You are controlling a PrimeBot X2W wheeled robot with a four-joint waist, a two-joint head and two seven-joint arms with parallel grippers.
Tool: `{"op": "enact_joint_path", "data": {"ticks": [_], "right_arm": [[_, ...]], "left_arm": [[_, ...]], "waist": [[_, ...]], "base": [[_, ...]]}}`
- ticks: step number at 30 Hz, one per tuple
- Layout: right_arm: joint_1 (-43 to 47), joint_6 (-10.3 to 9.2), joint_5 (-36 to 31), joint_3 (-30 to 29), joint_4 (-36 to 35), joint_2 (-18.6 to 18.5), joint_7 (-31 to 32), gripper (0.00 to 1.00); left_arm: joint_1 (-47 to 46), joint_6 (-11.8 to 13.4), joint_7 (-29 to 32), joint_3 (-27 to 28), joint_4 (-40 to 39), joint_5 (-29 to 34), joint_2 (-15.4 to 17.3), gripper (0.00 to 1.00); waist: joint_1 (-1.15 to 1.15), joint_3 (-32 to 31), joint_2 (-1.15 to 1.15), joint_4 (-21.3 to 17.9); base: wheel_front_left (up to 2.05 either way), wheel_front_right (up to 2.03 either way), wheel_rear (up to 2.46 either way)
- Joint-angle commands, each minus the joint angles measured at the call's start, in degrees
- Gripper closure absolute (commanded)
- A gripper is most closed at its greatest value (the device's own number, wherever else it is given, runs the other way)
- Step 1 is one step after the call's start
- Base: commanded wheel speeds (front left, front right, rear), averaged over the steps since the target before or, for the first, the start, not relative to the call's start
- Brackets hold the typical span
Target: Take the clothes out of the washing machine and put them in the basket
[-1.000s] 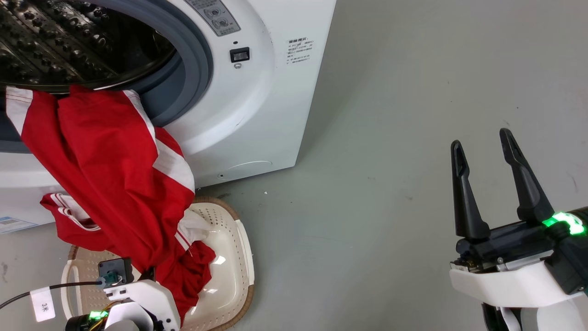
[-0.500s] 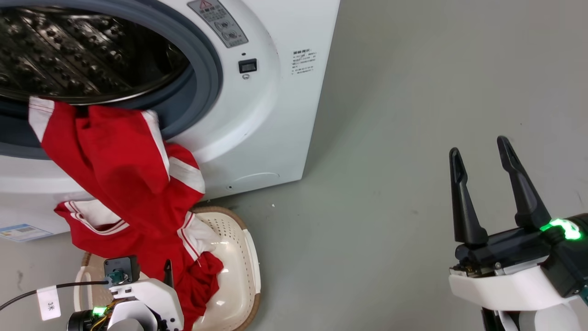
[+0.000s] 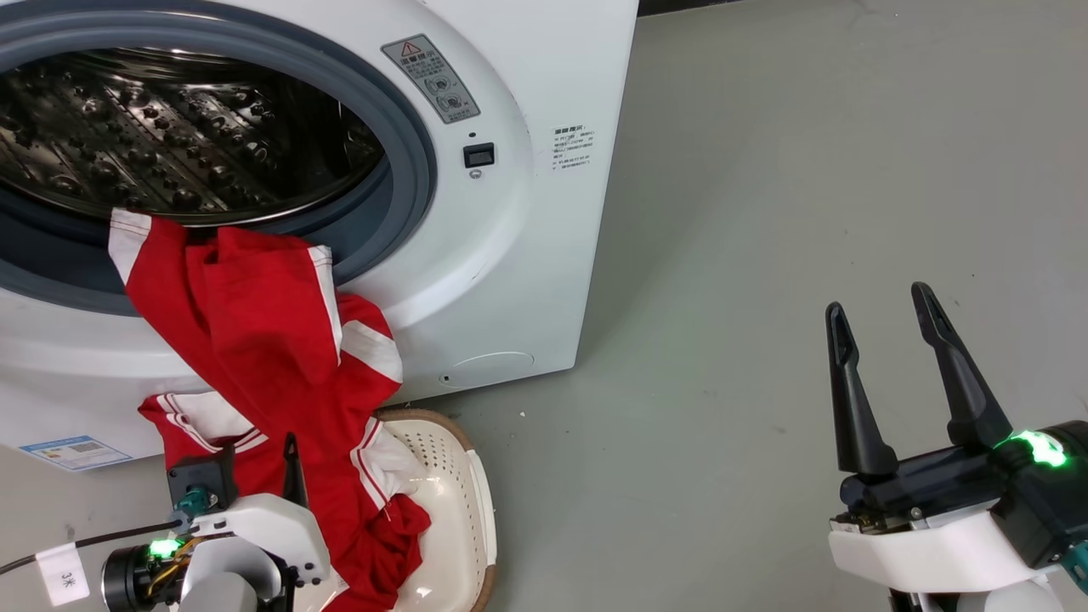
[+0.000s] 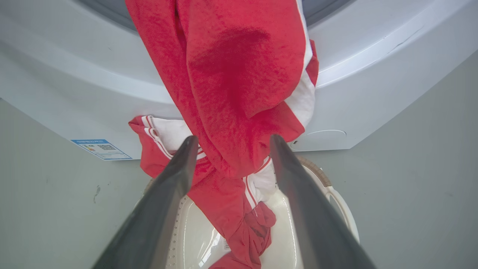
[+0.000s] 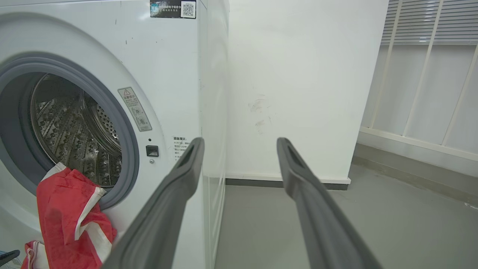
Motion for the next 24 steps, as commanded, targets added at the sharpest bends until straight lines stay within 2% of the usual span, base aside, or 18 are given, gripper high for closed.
{"op": "enact_joint_path", "data": {"ticks": [1, 4, 10, 24], "right_arm": [[0.4, -0.04, -0.3, 0.0, -0.3, 0.0, -0.1, 0.0], [-0.4, -0.04, -0.1, 0.1, -0.5, 0.0, -0.1, 0.0], [-2.2, -0.04, 0.6, 0.8, -0.8, 0.0, -0.1, 0.0], [-5.5, -0.04, 2.6, 0.1, -1.6, 0.0, -0.1, 0.0]], "left_arm": [[0.3, -0.2, -0.1, 0.8, -1.0, 0.9, -0.1, 0.0], [-1.6, -0.9, -0.1, 2.0, -1.2, 1.8, 0.1, 0.0], [-8.3, -1.4, -0.1, 2.8, 3.3, 3.3, 1.8, 0.0], [-21.4, -0.6, -0.1, 4.6, 10.8, 4.6, 6.4, 0.0]], "waist": [[0.0, 0.3, 0.0, -0.1], [0.0, 1.2, 0.0, -0.3], [0.0, 4.7, 0.0, -2.0], [0.0, 12.3, 0.0, -6.0]], "base": [[0.0, 0.0, 0.0], [0.0, 0.0, 0.0], [0.0, 0.0, 0.0], [0.0, 0.0, 0.0]]}}
